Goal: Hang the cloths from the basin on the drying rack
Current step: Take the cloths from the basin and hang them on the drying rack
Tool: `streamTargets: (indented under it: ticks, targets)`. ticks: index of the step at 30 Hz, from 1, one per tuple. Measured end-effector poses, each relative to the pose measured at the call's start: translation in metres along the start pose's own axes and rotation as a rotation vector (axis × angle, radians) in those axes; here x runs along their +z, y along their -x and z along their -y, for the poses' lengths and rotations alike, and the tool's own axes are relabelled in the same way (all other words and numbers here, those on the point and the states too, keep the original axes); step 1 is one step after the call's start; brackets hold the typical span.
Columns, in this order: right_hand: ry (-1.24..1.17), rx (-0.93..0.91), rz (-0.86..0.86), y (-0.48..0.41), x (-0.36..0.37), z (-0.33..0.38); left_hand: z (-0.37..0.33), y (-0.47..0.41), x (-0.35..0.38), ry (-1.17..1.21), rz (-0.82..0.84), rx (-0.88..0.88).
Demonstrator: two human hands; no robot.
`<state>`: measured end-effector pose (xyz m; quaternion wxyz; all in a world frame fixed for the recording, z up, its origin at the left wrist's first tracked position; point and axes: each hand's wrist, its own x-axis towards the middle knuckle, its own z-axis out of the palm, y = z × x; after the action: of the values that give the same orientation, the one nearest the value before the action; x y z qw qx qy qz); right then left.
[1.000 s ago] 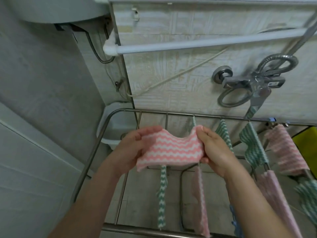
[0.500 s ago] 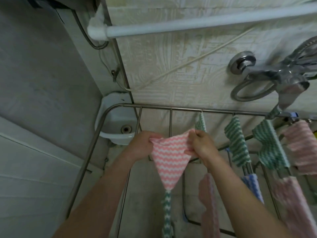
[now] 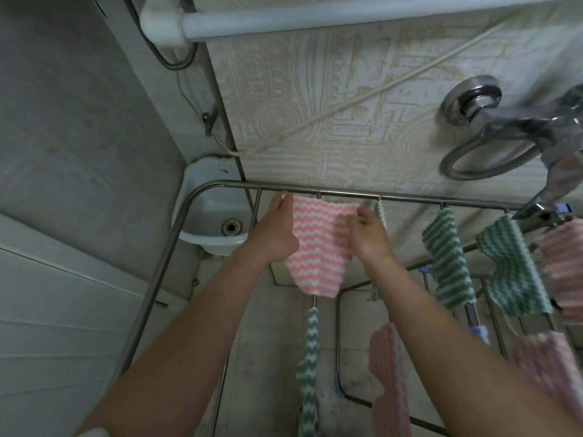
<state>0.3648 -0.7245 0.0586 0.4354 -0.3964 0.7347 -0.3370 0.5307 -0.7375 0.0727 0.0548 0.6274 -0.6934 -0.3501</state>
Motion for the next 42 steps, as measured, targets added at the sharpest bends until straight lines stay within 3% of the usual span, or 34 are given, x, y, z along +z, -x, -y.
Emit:
streamTargets:
  ticks: [4,6,8,10,13,16,18,21,27,31,36,39,42]
  targets:
    - [0.286,-0.083,0.143,0.012,0.005,-0.006,-0.002,0.003,0.011,-0.096,-0.114,-0.028]
    - [0.159,0.018,0.322,0.020,0.008,-0.012,-0.004,0.016,0.015,-0.100,-0.170,-0.030]
    - [-0.041,0.109,0.388,0.029,0.012,-0.018,-0.003,0.031,0.024,0.016,-0.182,-0.026]
    - [-0.106,0.110,0.306,0.033,0.018,-0.024,0.000,0.047,0.036,0.319,-0.102,-0.080]
    - [0.093,-0.043,0.122,0.036,0.025,-0.025,0.003,0.060,0.052,0.802,0.010,-0.171]
    - [0.337,-0.247,0.053,0.045,0.024,-0.018,0.005,0.064,0.059,0.922,-0.028,-0.153]
    - [0.337,-0.299,0.077,0.045,0.025,-0.018,0.009,0.064,0.061,0.840,-0.099,-0.128]
    - [0.074,-0.205,0.087,0.037,0.025,-0.018,0.010,0.065,0.060,0.602,-0.188,-0.055]
    - [0.024,-0.087,-0.008,-0.003,0.031,0.003,-0.009,0.063,0.053,0.087,-0.275,0.176]
    - [0.097,-0.035,-0.035,-0.021,0.037,0.013,-0.014,0.059,0.059,-0.003,-0.219,0.179]
    - [0.147,-0.138,-0.153,-0.023,0.042,0.021,-0.018,0.054,0.056,-0.064,-0.179,0.144]
    - [0.318,-0.280,-0.092,-0.017,0.042,0.015,-0.021,0.051,0.054,-0.072,-0.128,0.097]
    - [0.490,-0.310,-0.020,-0.005,0.025,0.013,-0.023,0.051,0.054,-0.063,-0.078,0.082]
